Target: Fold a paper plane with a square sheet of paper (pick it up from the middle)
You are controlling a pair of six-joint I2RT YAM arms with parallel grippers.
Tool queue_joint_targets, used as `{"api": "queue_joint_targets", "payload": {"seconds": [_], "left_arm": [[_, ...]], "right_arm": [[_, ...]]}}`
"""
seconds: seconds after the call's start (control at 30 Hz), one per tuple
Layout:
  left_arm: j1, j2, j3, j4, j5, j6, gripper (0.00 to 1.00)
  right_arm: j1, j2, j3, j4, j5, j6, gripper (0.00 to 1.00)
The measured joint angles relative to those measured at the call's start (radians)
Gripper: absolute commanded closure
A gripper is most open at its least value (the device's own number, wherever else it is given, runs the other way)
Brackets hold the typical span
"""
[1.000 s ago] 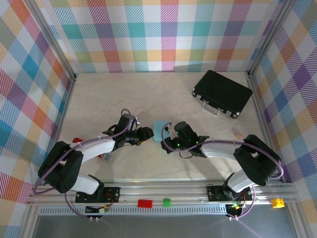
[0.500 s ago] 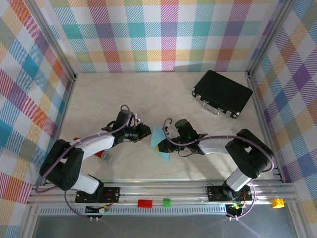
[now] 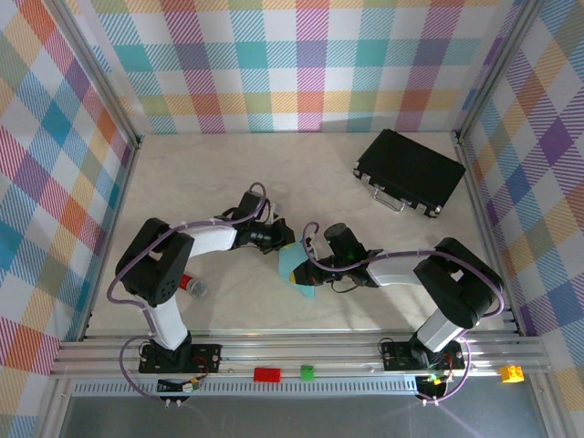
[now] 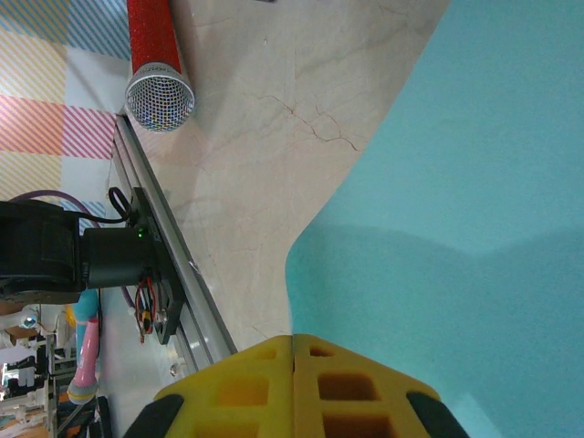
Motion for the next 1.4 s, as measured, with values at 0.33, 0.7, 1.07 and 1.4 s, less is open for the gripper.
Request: {"api": "queue_joint_targets", "payload": {"seconds": [0.33,0.7,1.07,1.4], "left_arm": [[-0.018,0.087,0.027,-0.032,-0.022,0.052,0.99],[-0.018,0.087,0.025,-0.027,-0.022,0.064,0.99],[-0.018,0.087,0.024,-0.026,-0.023,0.063,0.99],[-0.018,0.086,0.024,-0.025,-0.024,0.063,0.99]], "right_arm": [[-0.001,0.0,0.012,-0.056,0.055,-0.017,1.0],[-0.036,0.0,0.108,-0.272,0.208,-0.1,1.0],[-0.037,0.013,0.12,-0.31,0.233,-0.121,1.0],[-0.037,0.031,0.12,-0.317,0.237,-0.121,1.0]]}}
